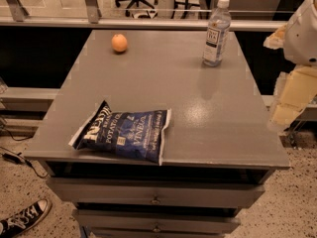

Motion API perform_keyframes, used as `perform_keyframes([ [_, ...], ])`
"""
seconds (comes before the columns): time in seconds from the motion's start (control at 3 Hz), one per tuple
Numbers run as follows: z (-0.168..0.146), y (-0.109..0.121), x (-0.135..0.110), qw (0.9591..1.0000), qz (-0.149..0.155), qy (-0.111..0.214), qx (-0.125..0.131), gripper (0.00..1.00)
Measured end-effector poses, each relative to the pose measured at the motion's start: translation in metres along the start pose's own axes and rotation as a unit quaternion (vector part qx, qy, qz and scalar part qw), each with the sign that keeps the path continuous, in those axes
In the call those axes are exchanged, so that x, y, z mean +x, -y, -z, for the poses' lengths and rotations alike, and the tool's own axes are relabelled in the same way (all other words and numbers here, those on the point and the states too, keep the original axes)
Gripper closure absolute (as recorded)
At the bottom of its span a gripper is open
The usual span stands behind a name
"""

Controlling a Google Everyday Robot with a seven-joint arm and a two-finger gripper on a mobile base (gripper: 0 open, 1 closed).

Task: Pick blue plastic bottle

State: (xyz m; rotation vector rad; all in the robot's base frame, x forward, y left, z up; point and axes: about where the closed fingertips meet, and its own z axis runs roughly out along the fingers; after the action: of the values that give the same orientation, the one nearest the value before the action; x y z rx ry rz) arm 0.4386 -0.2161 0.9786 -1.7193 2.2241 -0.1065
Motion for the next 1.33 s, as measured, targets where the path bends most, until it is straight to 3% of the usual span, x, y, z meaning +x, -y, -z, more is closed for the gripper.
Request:
perform_keyframes([
  [0.33, 0.0, 0.0, 0.0, 1.0, 0.0, 0.0, 0.0, 0.0],
  [0.67, -0.009, 0.026, 0.01, 0.9995, -0.005, 0.02, 0.025, 0.0],
  [1.0, -0.028, 0.084, 0.03, 0.9953, -0.021, 0.062, 0.072, 0.0],
  [1.33, -0.044, 0.133, 0.041, 0.9885, -0.038, 0.1, 0.107, 0.0],
])
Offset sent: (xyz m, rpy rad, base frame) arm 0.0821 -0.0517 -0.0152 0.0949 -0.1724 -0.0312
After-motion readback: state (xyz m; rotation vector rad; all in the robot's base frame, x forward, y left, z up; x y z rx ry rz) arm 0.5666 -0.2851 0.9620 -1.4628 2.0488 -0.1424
